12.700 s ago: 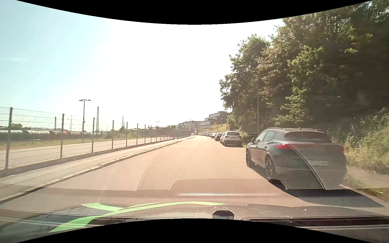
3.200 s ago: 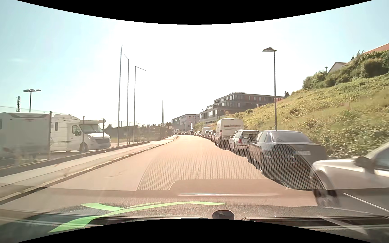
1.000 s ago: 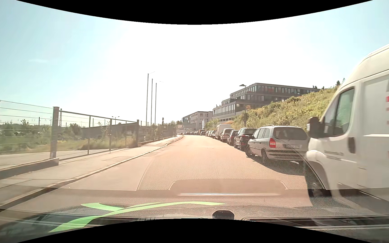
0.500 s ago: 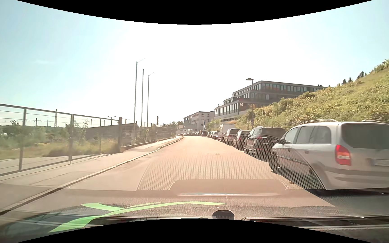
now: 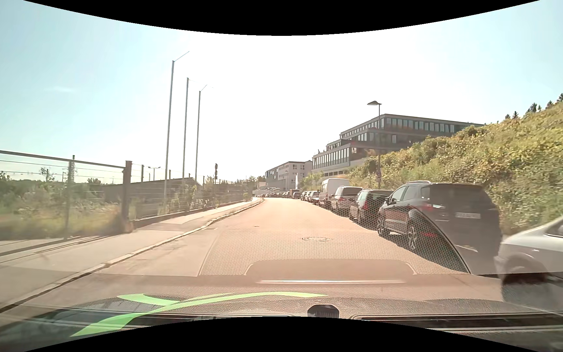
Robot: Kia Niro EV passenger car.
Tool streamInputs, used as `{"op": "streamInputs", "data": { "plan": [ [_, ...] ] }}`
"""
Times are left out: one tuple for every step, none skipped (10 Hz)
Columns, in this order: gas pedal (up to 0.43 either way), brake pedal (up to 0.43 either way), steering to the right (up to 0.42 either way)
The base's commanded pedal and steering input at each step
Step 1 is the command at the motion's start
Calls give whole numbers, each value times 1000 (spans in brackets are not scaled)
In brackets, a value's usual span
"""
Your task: Follow the waypoints while adhering to traffic rules and regulations
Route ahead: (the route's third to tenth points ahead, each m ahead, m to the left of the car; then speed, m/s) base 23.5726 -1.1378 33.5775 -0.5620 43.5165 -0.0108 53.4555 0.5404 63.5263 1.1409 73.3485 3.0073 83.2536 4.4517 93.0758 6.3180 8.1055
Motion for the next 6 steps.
{"op": "streamInputs", "data": {
  "plan": [
    [150,0,-3],
    [150,0,-3],
    [150,0,-3],
    [150,0,-3],
    [150,0,-3],
    [150,0,-3]
  ]
}}
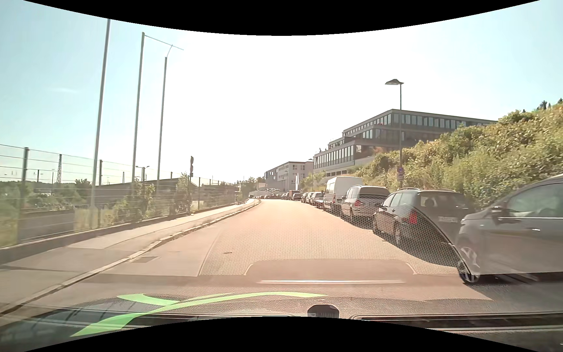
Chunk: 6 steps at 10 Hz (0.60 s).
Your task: Follow the waypoints while adhering to traffic rules and regulations
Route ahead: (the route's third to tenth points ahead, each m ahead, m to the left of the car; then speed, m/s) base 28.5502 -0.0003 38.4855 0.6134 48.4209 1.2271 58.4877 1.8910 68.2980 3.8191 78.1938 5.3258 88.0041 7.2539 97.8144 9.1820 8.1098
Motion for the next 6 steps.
{"op": "streamInputs", "data": {
  "plan": [
    [150,0,-2],
    [150,0,-3],
    [138,0,-3],
    [138,0,-3],
    [87,0,-4],
    [67,0,-4]
  ]
}}
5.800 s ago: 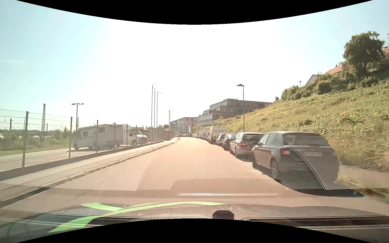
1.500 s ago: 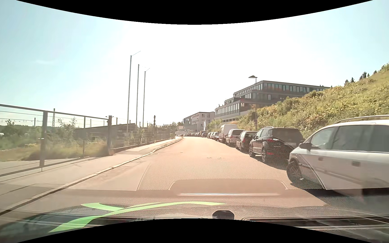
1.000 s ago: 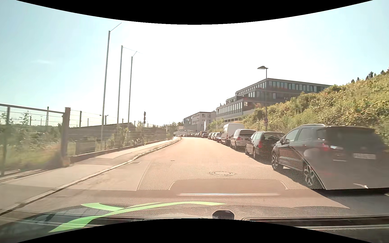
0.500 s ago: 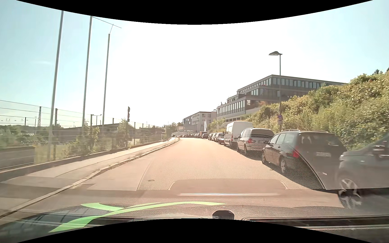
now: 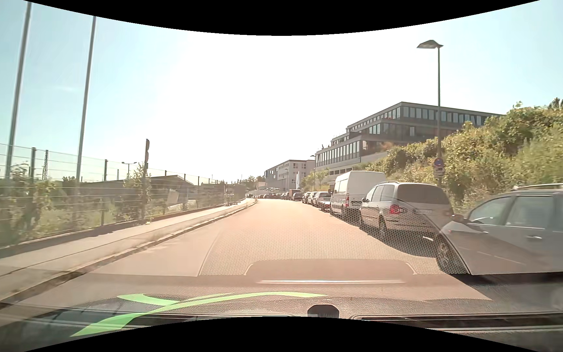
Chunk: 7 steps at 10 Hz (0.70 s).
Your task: Follow the waypoints while adhering to traffic rules and regulations
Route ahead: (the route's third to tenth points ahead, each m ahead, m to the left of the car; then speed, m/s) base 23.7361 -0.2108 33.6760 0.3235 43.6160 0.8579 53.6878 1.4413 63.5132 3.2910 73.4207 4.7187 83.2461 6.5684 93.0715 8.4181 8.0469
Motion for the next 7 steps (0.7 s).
{"op": "streamInputs", "data": {
  "plan": [
    [39,0,-5],
    [8,0,-6],
    [0,0,-7],
    [0,0,-6],
    [0,0,-6],
    [0,0,-6],
    [0,0,-6]
  ]
}}
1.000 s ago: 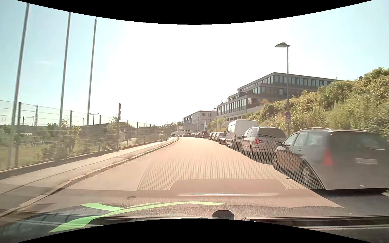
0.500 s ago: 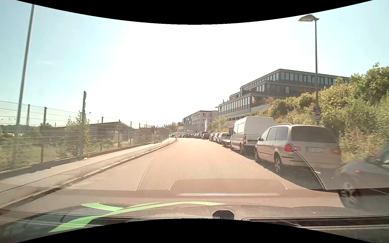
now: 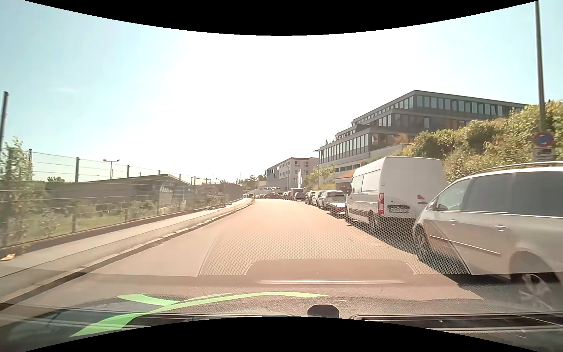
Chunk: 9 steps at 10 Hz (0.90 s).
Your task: Follow the waypoints while adhering to traffic rules and regulations
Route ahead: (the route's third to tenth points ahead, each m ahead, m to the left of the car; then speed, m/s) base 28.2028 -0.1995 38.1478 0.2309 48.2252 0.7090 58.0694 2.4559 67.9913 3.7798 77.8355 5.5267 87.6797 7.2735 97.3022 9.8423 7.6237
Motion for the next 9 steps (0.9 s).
{"op": "streamInputs", "data": {
  "plan": [
    [0,0,-7],
    [0,0,-7],
    [0,0,-6],
    [0,0,-6],
    [0,0,-7],
    [0,0,-6],
    [0,0,-7],
    [0,0,-6],
    [20,0,-7]
  ]
}}
